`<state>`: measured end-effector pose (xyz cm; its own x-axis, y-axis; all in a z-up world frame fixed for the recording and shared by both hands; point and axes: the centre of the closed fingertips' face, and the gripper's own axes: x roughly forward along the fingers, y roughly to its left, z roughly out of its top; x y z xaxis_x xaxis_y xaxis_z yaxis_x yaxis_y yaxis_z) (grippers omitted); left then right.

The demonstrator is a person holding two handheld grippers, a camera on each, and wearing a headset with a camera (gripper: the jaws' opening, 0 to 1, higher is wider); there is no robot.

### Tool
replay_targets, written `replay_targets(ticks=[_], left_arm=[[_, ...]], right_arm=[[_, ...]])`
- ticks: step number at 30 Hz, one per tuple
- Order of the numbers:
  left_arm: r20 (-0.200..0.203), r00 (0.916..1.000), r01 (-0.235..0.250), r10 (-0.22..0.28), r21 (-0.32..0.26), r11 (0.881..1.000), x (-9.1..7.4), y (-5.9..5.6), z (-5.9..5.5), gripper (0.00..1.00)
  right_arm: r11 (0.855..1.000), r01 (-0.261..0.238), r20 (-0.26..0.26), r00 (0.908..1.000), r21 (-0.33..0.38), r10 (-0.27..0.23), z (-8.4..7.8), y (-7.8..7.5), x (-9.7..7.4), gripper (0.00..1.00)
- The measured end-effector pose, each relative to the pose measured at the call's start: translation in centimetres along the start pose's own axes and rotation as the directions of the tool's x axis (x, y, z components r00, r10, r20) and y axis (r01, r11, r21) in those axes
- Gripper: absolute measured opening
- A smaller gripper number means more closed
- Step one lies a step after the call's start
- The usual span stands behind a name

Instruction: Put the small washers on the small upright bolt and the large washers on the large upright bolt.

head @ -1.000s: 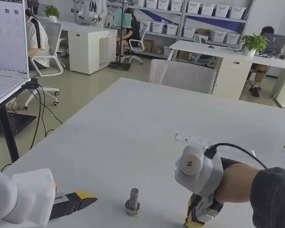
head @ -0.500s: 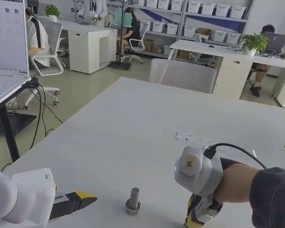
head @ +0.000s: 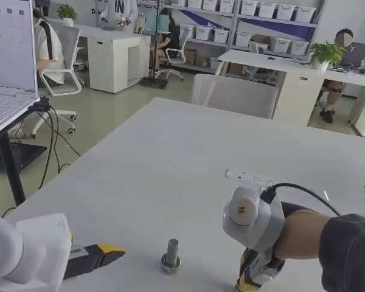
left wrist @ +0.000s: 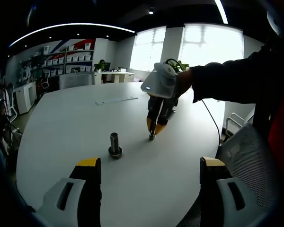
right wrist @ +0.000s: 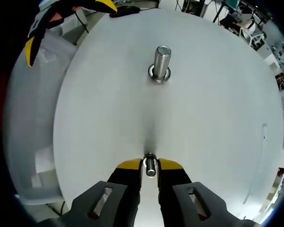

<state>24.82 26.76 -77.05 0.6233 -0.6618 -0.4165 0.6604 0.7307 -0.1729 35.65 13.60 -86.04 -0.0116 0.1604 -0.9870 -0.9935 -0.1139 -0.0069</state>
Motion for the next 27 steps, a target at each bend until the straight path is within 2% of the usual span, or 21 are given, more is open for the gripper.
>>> replay_targets(ticks=[27], left_arm=[[-0.005, 1.0, 0.003, -0.003, -0.009, 1.0, 0.11, 0.14, -0.3, 0.85]], right_arm=[[1.0, -0.003, -0.006, 1.0, 0.0, 0.003, -0.23, -0.14, 0.94, 0.13]])
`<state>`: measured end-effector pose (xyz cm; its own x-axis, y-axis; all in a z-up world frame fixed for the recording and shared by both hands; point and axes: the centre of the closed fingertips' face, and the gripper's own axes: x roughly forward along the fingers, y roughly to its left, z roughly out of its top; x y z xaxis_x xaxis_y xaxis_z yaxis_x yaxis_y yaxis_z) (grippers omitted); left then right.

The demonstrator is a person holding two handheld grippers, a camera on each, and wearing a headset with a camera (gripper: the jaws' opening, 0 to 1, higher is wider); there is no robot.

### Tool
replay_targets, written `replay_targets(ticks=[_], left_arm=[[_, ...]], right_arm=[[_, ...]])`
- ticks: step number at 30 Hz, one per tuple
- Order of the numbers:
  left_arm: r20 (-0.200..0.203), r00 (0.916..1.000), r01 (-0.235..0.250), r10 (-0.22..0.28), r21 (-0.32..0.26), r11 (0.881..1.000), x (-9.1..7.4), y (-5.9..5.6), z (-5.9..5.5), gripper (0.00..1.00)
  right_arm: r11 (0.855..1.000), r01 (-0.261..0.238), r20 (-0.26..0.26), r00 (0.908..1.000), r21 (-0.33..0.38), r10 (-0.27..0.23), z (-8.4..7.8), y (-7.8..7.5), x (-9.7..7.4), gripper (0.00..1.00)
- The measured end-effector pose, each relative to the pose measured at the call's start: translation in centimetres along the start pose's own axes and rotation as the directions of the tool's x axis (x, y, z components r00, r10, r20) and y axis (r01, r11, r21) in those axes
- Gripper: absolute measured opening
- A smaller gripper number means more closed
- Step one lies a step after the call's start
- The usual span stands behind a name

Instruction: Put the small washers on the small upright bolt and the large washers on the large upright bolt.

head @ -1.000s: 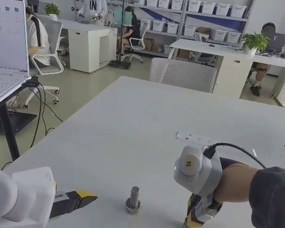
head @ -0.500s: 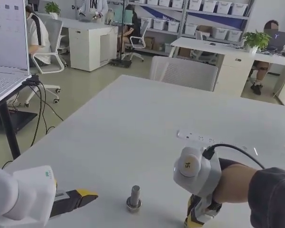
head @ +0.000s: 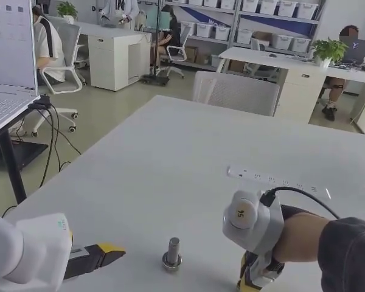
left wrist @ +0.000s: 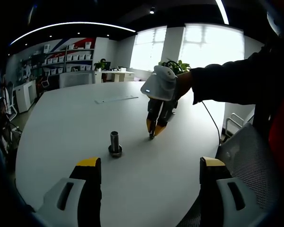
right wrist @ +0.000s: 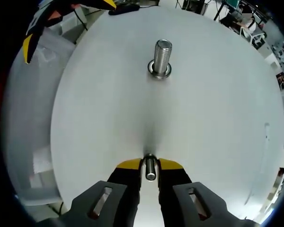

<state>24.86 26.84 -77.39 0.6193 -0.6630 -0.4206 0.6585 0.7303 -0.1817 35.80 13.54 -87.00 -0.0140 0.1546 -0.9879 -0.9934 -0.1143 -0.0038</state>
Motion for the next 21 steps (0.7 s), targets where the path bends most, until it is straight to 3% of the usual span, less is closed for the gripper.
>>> replay_targets(ticks=[21], left_arm=[[-0.002, 1.0, 0.007, -0.007, 0.008, 1.0, 0.09, -0.22, 0.14, 0.86]], right_arm=[[1.0, 0.013, 0.024, 0.9996, 0.024, -0.013, -0.17, 0.07, -0.16, 0.21]])
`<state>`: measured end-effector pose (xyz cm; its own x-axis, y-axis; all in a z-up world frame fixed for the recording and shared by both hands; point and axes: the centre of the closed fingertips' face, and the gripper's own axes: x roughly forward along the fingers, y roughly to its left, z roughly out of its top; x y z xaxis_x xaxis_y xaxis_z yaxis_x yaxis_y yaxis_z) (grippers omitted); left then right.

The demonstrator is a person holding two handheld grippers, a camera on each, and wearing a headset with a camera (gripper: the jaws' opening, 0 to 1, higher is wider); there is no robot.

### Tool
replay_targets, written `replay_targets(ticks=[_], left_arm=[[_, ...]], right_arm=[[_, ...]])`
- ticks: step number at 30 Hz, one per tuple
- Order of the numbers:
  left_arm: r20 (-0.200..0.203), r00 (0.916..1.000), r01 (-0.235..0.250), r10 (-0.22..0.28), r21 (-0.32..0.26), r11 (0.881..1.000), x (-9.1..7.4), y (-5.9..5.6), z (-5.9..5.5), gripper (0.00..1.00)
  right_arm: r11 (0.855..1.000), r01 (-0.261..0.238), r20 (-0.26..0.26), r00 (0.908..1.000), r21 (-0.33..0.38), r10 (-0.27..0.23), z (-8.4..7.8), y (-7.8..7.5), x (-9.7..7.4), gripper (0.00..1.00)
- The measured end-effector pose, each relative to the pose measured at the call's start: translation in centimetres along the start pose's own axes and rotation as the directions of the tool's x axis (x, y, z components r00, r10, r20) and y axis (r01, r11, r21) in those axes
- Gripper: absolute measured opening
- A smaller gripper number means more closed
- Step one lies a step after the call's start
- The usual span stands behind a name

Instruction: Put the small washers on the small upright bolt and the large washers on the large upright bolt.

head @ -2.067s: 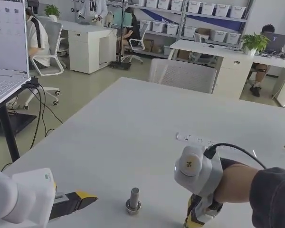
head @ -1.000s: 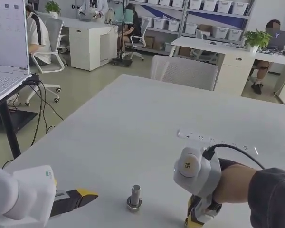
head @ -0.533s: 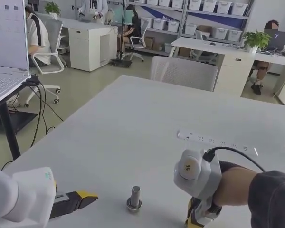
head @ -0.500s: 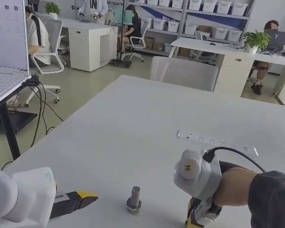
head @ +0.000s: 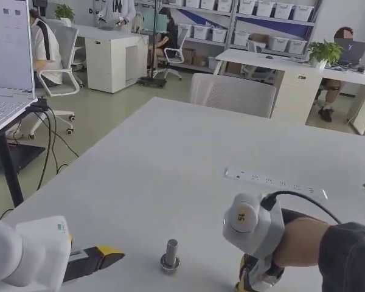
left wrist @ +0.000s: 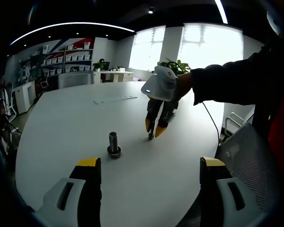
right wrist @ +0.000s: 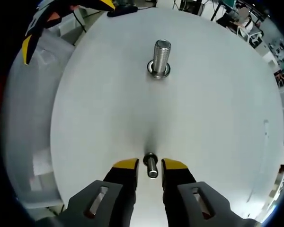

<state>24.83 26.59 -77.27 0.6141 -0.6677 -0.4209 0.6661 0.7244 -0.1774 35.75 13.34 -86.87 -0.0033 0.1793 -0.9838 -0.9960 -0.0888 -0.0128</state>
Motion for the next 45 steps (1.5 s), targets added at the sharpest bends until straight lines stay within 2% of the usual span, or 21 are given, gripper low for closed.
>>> replay_targets(ticks=[14, 16, 19, 23, 25, 26, 34, 36, 39, 45], left_arm=[[0.001, 0.9999, 0.014, -0.014, 0.007, 1.0, 0.4, 0.0, 0.2, 0.86], [0.003, 0.9999, 0.015, -0.015, 0.009, 1.0, 0.4, 0.0, 0.3, 0.86], [0.003, 0.9998, 0.021, -0.021, 0.012, 1.0, 0.5, 0.0, 0.4, 0.86], [0.002, 0.9996, 0.027, -0.027, 0.013, 1.0, 0.6, -0.1, 0.4, 0.86], [0.003, 0.9996, 0.028, -0.028, 0.016, 0.999, 0.6, -0.1, 0.5, 0.86], [0.003, 0.9996, 0.029, -0.029, 0.016, 0.999, 0.6, -0.1, 0.5, 0.86], [0.004, 0.9994, 0.035, -0.036, 0.024, 0.999, 0.7, -0.2, 0.7, 0.87], [0.004, 0.9993, 0.037, -0.037, 0.025, 0.999, 0.6, -0.2, 0.8, 0.87], [0.007, 0.9993, 0.037, -0.037, 0.028, 0.999, 0.6, -0.3, 0.9, 0.87], [0.015, 0.9992, 0.037, -0.037, 0.034, 0.999, 0.5, -0.3, 1.4, 0.87]], right_arm=[[0.998, 0.038, 0.062, 0.9972, 0.057, -0.041, 0.0, -0.3, -1.1, 0.38], [0.996, 0.048, 0.093, 0.9941, 0.078, -0.055, 0.3, -0.4, -1.3, 0.42], [0.994, 0.061, 0.107, 0.9917, 0.094, -0.071, 0.2, -0.4, -1.7, 0.47], [0.989, 0.076, 0.15, 0.9841, 0.126, -0.095, 0.4, -0.2, -2.3, 0.52], [0.985, 0.082, 0.182, 0.9772, 0.149, -0.109, 0.5, -0.1, -2.6, 0.54], [0.985, 0.086, 0.185, 0.9763, 0.151, -0.113, 0.4, 0.0, -2.8, 0.55], [0.973, 0.123, 0.252, 0.9524, 0.195, -0.171, 0.4, 0.9, -4.0, 0.6], [0.967, 0.142, 0.266, 0.9437, 0.214, -0.197, 0.3, 1.0, -4.4, 0.62], [0.956, 0.153, 0.306, 0.9245, 0.25, -0.228, 0.3, 1.4, -5.3, 0.65], [0.943, 0.177, 0.342, 0.8999, 0.282, -0.271, -0.4, 2.5, -6.4, 0.66]])
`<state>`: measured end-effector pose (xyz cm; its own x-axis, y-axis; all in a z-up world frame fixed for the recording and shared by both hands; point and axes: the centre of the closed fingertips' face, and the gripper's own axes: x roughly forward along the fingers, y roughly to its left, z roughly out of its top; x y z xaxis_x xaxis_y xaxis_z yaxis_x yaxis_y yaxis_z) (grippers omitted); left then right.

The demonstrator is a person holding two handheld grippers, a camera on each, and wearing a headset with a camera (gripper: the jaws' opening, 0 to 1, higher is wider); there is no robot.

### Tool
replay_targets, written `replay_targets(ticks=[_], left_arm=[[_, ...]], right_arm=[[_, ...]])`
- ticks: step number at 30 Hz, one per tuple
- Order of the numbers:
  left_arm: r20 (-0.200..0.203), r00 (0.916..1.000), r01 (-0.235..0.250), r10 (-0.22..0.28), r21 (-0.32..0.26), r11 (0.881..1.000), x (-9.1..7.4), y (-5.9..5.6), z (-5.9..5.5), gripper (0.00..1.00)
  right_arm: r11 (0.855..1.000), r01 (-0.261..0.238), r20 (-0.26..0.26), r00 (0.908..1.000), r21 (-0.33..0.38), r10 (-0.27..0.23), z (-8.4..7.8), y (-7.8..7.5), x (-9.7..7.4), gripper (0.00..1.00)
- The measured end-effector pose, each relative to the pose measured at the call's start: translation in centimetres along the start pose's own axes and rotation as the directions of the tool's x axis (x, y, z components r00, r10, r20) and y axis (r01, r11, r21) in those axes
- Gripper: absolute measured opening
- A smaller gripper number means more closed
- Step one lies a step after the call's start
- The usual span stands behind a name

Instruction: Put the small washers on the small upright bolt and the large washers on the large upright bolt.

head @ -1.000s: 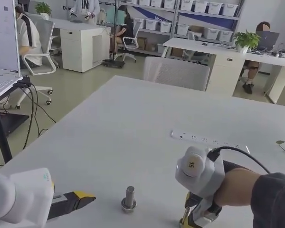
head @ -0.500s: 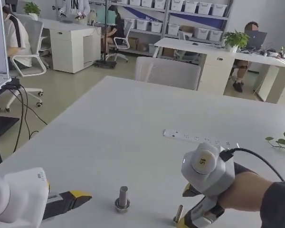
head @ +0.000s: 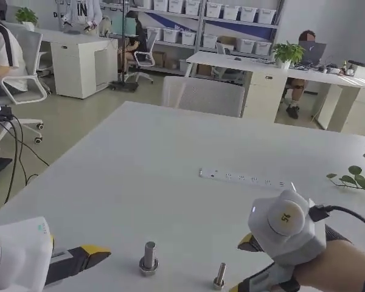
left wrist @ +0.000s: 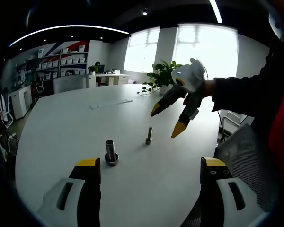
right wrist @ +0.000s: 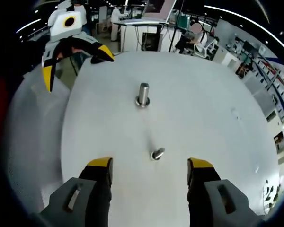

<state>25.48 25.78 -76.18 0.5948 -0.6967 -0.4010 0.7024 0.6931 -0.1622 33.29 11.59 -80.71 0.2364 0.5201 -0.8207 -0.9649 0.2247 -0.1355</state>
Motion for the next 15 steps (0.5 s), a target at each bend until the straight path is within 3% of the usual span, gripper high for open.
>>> replay_targets(ticks=[5, 7, 11, 15], left_arm=[[0.003, 1.0, 0.003, -0.003, 0.002, 1.0, 0.0, -0.3, 0.0, 0.87], [0.004, 1.0, 0.005, -0.005, 0.001, 1.0, -0.1, -0.4, 0.1, 0.87], [0.01, 0.9999, 0.005, -0.004, -0.002, 1.0, -0.4, -0.6, 0.2, 0.87], [0.016, 0.9999, 0.0, 0.0, -0.007, 1.0, -0.8, -0.8, 0.2, 0.87]], right_arm=[[0.999, 0.033, 0.066, 0.9972, 0.04, -0.036, 0.2, 0.7, -1.3, 0.68], [0.997, 0.059, 0.11, 0.9919, 0.048, -0.064, 0.6, 1.0, -2.0, 0.69], [0.995, 0.086, 0.142, 0.9855, 0.059, -0.093, 0.6, 1.6, -3.1, 0.73], [0.987, 0.131, 0.204, 0.9678, 0.091, -0.147, 0.9, 2.1, -4.7, 0.74]])
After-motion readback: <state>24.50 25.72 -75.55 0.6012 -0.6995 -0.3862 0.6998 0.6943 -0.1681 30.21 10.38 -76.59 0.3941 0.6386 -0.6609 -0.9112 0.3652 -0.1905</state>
